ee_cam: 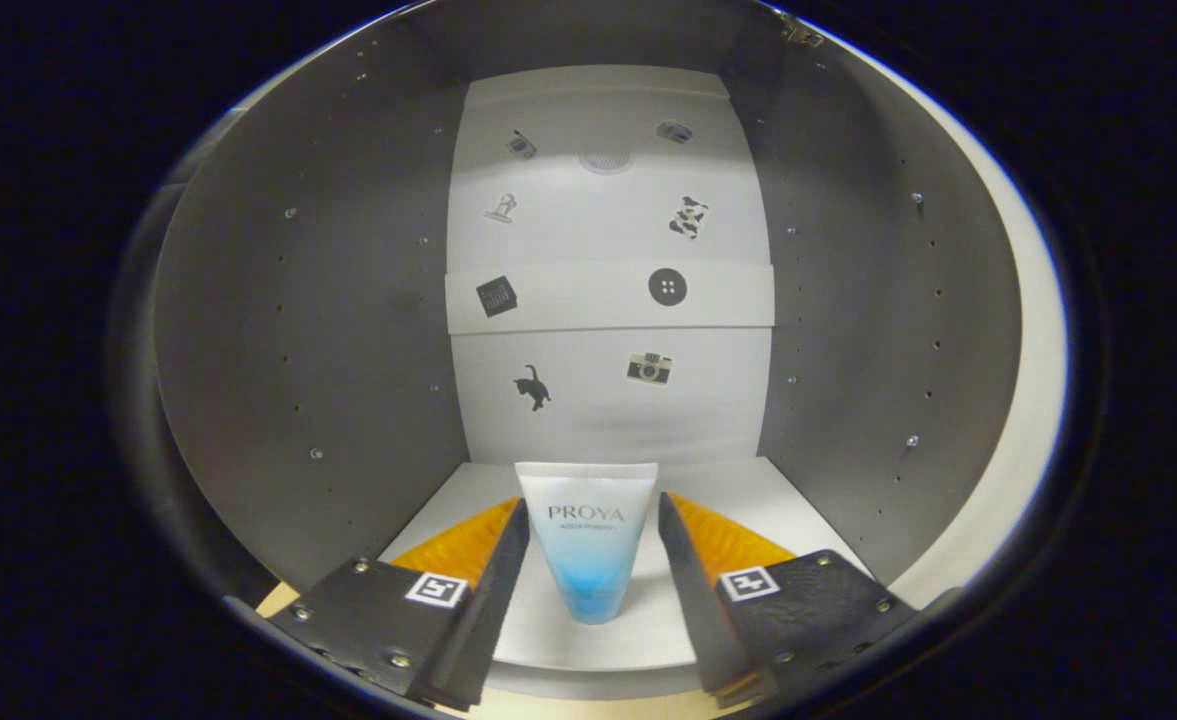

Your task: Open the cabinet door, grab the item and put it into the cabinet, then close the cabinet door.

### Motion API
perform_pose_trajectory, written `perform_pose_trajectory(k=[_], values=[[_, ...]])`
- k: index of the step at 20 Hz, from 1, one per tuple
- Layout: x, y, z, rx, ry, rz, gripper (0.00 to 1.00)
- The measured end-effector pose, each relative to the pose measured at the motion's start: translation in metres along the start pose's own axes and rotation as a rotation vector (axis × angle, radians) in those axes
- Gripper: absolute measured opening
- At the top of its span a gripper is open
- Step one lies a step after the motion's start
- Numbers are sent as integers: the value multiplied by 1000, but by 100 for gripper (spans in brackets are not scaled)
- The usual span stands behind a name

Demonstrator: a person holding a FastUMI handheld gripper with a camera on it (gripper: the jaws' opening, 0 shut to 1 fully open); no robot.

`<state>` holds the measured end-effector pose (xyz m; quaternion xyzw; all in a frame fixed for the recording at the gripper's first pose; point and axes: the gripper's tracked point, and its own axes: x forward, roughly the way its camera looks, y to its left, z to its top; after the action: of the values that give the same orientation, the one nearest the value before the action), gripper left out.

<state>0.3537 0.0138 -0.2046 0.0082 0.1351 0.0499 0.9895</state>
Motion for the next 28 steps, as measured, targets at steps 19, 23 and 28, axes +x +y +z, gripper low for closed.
perform_pose_trajectory(k=[19, 23, 28], values=[[-298, -21, 33, 1, -103, -60, 99], [-379, -60, 36, 40, -115, -130, 99], [-458, -125, 33, 124, -121, -277, 100]])
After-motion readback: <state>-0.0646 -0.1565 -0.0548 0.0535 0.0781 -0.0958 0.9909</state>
